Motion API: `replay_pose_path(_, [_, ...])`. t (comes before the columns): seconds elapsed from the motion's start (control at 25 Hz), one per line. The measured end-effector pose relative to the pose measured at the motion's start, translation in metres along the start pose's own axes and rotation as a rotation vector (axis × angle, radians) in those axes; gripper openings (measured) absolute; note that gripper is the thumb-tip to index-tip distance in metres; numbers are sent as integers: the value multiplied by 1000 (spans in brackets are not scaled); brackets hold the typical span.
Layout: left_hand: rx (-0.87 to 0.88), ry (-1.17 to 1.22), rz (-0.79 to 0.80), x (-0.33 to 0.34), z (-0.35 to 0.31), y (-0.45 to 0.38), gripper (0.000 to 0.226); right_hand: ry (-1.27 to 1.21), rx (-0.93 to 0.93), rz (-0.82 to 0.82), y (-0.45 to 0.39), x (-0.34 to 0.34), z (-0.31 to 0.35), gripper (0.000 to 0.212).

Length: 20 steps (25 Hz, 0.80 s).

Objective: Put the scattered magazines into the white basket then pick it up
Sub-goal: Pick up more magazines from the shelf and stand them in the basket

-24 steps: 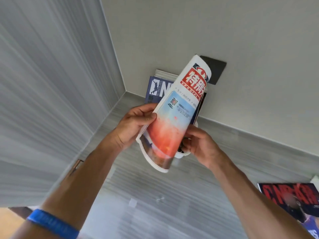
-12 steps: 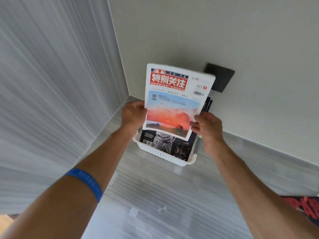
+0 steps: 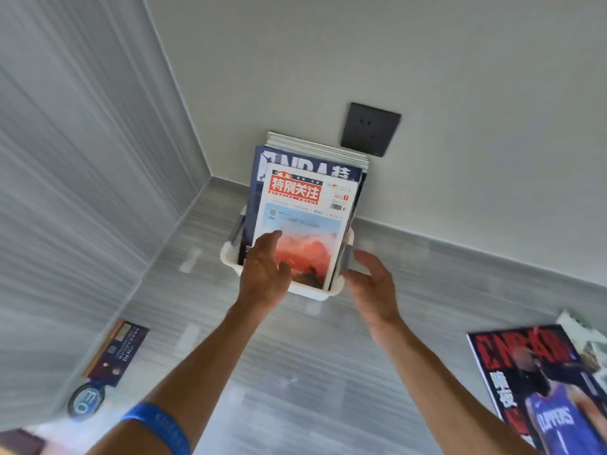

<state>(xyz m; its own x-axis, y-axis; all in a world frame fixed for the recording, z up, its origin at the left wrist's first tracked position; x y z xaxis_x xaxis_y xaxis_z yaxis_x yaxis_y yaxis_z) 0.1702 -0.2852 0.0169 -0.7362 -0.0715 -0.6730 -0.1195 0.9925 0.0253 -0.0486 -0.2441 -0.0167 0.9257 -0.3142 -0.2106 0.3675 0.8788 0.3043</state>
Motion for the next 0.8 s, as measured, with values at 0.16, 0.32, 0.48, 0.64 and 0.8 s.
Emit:
replay_pose_path(0.16, [210,62,254,83,-69,84,59,227,36,-165,43,-130,-73,42])
replay_pose_path(0.32, [190,51,469,161,-101,154,56,1001,59,-292,70,-266,-141,68])
replay_pose_path(0.48, [293,-202,634,224,-108,210,53,1260,188,-151,111,-285,-197,80])
replay_pose_path(0.64, [354,-417,716,254,-102,245,50,1158,-183,20,137,-198,-172,54])
replay_pose_path(0.8, [349,-600,770,254,-74,267,58,985,-60,-3,122,-229,-177,55])
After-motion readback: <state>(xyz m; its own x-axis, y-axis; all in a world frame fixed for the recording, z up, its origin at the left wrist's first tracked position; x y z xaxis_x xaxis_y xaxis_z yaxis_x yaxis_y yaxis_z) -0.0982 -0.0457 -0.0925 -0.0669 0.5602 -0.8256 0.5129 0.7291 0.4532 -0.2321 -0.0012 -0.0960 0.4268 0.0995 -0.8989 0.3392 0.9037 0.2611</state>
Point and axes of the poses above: each hand's wrist, its own y-axis away from the middle knuckle, its own x-axis out of the palm, z = x × y, the point moved 10 cm from there along -y, towards the middle knuckle, and after that the axes turned 5 degrees about -z, right-handed, at the moved point
